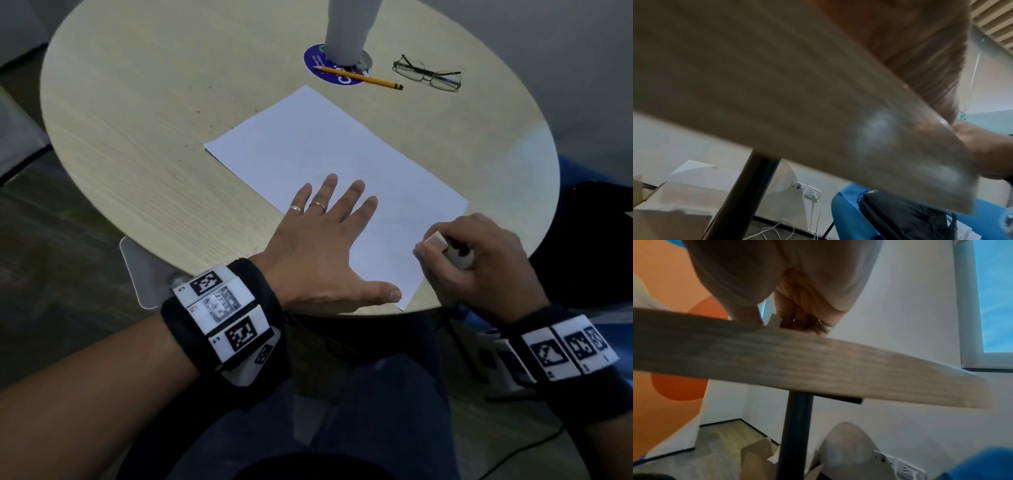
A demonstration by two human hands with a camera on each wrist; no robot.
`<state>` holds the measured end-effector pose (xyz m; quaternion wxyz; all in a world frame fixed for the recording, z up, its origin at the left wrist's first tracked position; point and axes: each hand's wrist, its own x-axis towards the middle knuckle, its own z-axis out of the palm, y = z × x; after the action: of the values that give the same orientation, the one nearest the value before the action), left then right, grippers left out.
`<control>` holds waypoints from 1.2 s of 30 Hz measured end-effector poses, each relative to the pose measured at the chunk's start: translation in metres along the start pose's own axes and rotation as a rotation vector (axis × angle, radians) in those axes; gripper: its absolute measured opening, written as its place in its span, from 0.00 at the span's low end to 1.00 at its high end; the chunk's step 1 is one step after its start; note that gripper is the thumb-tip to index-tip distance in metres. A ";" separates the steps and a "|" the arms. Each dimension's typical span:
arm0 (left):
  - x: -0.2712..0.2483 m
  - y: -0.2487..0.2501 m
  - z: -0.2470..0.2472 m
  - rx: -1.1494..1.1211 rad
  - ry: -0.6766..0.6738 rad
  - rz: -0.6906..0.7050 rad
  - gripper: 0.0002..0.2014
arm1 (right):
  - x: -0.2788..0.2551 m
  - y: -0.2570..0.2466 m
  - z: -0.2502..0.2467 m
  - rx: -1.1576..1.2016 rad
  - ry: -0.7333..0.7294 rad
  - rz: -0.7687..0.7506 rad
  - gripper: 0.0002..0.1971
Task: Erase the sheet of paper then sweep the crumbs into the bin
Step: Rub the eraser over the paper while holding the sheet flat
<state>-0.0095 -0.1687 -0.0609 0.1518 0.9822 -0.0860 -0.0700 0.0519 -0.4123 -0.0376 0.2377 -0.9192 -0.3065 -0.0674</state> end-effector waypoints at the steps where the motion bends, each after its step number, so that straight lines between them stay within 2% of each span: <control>1: 0.000 0.000 0.000 -0.002 0.003 0.001 0.63 | -0.002 -0.002 -0.001 0.018 -0.007 -0.008 0.08; 4: 0.000 0.000 0.000 -0.003 0.010 -0.002 0.63 | -0.018 -0.020 0.004 0.089 -0.089 -0.093 0.05; 9: 0.000 -0.001 0.000 -0.004 0.001 0.002 0.63 | -0.008 -0.001 -0.002 0.038 0.012 0.024 0.06; 14: 0.000 0.000 0.000 -0.010 0.011 -0.001 0.63 | -0.018 -0.020 0.004 0.175 -0.106 -0.037 0.06; 18: -0.001 0.000 0.000 -0.009 0.010 -0.001 0.63 | -0.009 -0.001 -0.004 0.148 -0.031 0.059 0.04; 20: -0.001 0.000 -0.001 -0.006 0.010 0.004 0.62 | -0.006 -0.013 -0.001 0.190 -0.039 0.024 0.03; 23: -0.001 0.002 -0.002 -0.029 0.020 -0.006 0.60 | -0.006 -0.033 0.012 0.215 -0.140 -0.054 0.04; 25: 0.000 0.001 -0.002 -0.020 0.007 -0.004 0.61 | -0.001 -0.023 0.009 0.261 -0.157 0.020 0.06; 28: 0.000 0.000 -0.002 0.000 0.001 0.004 0.62 | 0.003 -0.007 -0.001 0.223 -0.084 0.092 0.06; 33: -0.001 0.002 -0.003 -0.025 0.009 -0.003 0.61 | -0.009 -0.028 0.010 0.238 -0.143 -0.018 0.04; 36: 0.000 0.000 -0.002 -0.007 -0.004 0.006 0.62 | 0.000 -0.008 0.001 0.278 -0.086 0.109 0.06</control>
<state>-0.0097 -0.1682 -0.0585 0.1555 0.9812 -0.0891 -0.0720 0.0472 -0.4064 -0.0358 0.3527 -0.8947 -0.2727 0.0283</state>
